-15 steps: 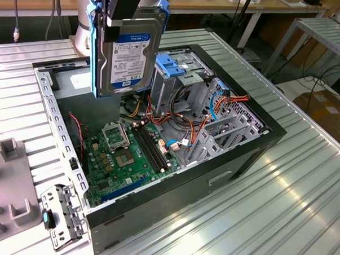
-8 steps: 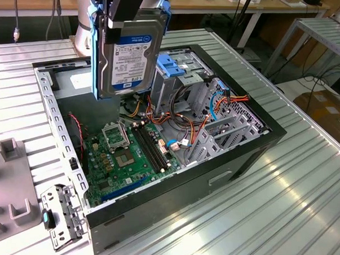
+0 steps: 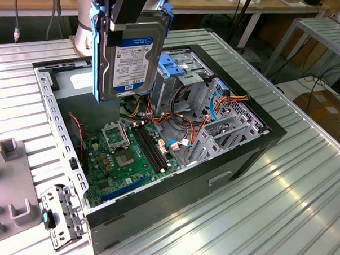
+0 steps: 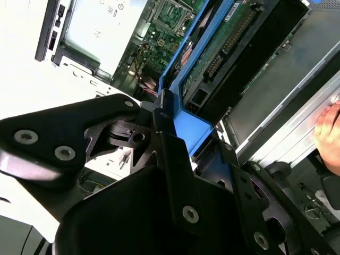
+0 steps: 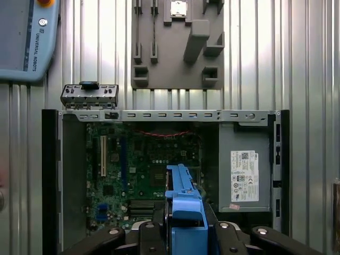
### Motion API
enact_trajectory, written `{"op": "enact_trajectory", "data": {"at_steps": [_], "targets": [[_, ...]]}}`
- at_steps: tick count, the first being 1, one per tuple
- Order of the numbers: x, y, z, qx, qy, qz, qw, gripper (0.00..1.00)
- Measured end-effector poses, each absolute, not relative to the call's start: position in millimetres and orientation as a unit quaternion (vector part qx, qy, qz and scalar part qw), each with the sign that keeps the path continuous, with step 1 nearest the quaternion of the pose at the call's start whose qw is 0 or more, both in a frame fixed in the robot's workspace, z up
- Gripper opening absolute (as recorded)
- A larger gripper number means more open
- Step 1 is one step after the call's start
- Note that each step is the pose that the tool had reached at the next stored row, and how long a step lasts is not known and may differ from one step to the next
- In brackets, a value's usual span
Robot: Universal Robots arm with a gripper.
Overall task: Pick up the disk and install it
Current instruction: 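Insert the disk into the insertion slot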
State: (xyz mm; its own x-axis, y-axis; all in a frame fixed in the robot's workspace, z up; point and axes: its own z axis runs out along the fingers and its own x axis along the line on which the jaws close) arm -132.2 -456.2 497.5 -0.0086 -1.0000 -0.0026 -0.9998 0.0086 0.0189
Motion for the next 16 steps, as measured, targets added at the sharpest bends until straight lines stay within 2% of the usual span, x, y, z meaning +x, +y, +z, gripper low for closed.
{"op": "enact_trajectory", "data": {"at_steps": [16], "targets": [[-132,-478,497,0.704,-0.710,-0.008,0.006,0.37]]}}
